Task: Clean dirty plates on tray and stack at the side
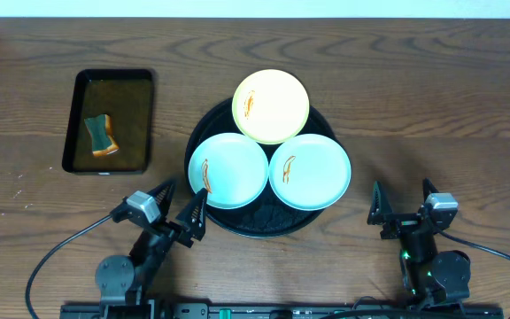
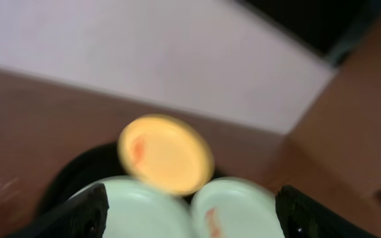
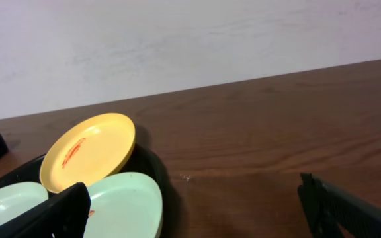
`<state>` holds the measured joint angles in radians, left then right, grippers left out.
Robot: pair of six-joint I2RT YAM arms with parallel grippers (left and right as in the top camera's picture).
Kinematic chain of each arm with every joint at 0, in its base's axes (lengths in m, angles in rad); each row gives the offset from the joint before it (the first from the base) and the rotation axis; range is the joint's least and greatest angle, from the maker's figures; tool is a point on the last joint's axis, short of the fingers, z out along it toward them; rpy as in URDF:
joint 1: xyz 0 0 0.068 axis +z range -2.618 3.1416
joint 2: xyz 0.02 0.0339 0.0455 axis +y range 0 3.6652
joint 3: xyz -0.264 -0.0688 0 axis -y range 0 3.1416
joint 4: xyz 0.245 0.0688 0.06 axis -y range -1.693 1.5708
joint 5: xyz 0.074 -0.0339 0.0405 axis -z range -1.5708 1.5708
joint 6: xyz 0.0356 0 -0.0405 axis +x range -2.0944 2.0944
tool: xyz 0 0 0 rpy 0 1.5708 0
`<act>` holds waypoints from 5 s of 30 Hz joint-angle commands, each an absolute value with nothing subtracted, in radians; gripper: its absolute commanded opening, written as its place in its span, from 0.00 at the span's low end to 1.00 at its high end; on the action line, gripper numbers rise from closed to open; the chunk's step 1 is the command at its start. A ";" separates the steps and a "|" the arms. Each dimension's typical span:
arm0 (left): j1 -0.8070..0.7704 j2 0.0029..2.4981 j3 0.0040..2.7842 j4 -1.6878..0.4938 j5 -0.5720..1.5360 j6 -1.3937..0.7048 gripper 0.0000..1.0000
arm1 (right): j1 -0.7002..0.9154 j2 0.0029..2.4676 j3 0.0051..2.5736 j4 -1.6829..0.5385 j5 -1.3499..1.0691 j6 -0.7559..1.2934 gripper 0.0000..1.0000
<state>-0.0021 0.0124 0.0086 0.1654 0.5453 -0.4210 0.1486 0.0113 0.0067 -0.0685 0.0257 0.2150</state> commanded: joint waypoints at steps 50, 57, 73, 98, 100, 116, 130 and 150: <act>0.283 1.843 1.657 -1.036 -0.037 -0.245 0.82 | 0.138 0.011 0.006 -0.072 0.025 0.201 0.99; 0.324 1.906 1.645 -1.008 -0.034 -0.250 0.82 | 0.138 0.011 0.006 -0.072 0.025 0.201 0.99; 0.325 2.079 1.645 -0.925 -0.034 -0.120 0.63 | 0.138 0.011 0.006 -0.072 0.025 0.201 0.99; 0.325 2.173 1.645 -0.834 -0.038 -0.071 0.13 | 0.138 0.012 0.006 -0.072 0.025 0.201 0.99; 0.325 2.172 1.645 -0.835 -0.038 -0.071 0.08 | 0.138 0.011 0.006 -0.072 0.025 0.201 0.99; 0.325 2.085 1.640 -0.864 -0.033 -0.076 0.50 | 0.138 0.011 0.006 -0.072 0.025 0.201 0.99; 0.325 2.119 1.638 -0.737 -0.036 -0.075 0.67 | 0.138 0.011 0.006 -0.072 0.025 0.201 0.99; 0.333 2.205 1.638 -0.741 -0.001 -0.075 0.36 | 0.138 0.011 0.006 -0.072 0.025 0.201 0.99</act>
<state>0.3264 2.2047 1.6432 -0.7341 0.0193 -0.0780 0.1486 0.0128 0.0067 -0.0685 0.0257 0.2150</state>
